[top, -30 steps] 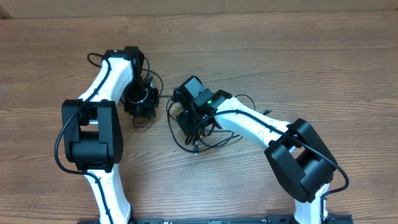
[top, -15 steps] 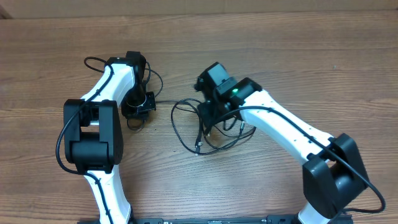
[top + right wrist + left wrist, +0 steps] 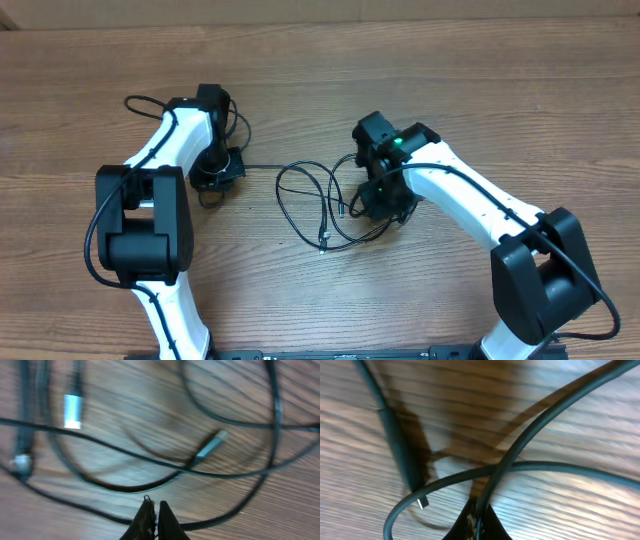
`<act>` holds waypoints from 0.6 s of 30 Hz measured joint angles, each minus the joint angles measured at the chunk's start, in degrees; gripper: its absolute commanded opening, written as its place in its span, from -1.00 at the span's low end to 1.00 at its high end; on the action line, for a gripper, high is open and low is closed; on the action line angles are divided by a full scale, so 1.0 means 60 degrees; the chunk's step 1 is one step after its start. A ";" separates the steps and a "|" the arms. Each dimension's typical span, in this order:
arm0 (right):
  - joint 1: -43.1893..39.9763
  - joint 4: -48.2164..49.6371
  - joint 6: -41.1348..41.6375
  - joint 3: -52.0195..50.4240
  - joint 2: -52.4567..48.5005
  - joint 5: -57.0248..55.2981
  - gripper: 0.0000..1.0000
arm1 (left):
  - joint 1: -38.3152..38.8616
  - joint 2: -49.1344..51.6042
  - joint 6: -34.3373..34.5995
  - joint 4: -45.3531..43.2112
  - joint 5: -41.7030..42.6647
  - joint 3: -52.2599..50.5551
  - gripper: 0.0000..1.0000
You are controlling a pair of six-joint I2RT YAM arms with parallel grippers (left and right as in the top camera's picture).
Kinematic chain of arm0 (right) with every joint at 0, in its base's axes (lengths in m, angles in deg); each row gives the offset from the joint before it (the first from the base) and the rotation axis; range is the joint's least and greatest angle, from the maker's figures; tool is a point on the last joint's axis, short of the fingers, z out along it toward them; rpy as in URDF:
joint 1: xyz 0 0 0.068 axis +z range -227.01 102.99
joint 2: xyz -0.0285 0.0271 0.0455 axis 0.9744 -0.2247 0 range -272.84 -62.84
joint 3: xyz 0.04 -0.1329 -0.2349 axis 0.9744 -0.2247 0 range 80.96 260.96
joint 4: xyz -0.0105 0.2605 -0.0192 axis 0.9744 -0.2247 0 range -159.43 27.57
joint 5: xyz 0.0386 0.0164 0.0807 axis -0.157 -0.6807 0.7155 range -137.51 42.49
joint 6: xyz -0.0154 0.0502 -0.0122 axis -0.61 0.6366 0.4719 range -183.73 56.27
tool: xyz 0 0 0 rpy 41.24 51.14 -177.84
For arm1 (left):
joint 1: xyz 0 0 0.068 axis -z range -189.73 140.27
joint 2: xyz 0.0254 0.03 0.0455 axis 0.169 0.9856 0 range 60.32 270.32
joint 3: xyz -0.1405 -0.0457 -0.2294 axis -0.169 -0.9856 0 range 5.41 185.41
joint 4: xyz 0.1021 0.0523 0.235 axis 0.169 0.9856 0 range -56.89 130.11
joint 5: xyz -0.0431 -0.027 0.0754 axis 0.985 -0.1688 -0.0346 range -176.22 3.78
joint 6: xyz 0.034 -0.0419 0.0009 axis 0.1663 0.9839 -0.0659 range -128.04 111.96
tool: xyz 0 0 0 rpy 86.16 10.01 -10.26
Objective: Untangle cables
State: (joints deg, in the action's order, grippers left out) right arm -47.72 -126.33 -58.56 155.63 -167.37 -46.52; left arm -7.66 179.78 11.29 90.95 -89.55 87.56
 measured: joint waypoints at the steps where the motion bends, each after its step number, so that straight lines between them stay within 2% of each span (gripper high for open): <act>1: -0.0087 0.0058 0.0044 -0.0044 0.0000 -0.0033 -0.92 | -0.0084 -0.0025 0.0033 -0.0051 -0.0025 -0.0040 -0.91; 4: -0.0390 0.0597 0.0277 -0.0244 0.0000 0.0200 -0.41 | -0.0317 -0.0120 0.0073 -0.0280 -0.0051 -0.0193 -0.92; 8: -0.0423 0.1213 0.0113 -0.0375 0.0000 0.1224 0.09 | -0.0470 -0.0251 0.0084 -0.0576 -0.0047 -0.0393 -0.92; 13: -0.0109 0.2597 -0.0321 -0.0393 0.0000 0.2856 0.32 | -0.0470 -0.0408 0.0080 -0.0933 -0.0058 -0.0652 -0.91; 18: 0.0692 0.4040 -0.0433 -0.0397 0.0000 0.3271 0.38 | -0.0488 -0.0539 0.0080 -0.1362 -0.0066 -0.0882 -0.92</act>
State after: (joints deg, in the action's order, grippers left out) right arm -43.56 -102.09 -61.16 153.25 -167.37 -26.89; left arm -10.59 176.54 11.77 82.78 -89.94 82.27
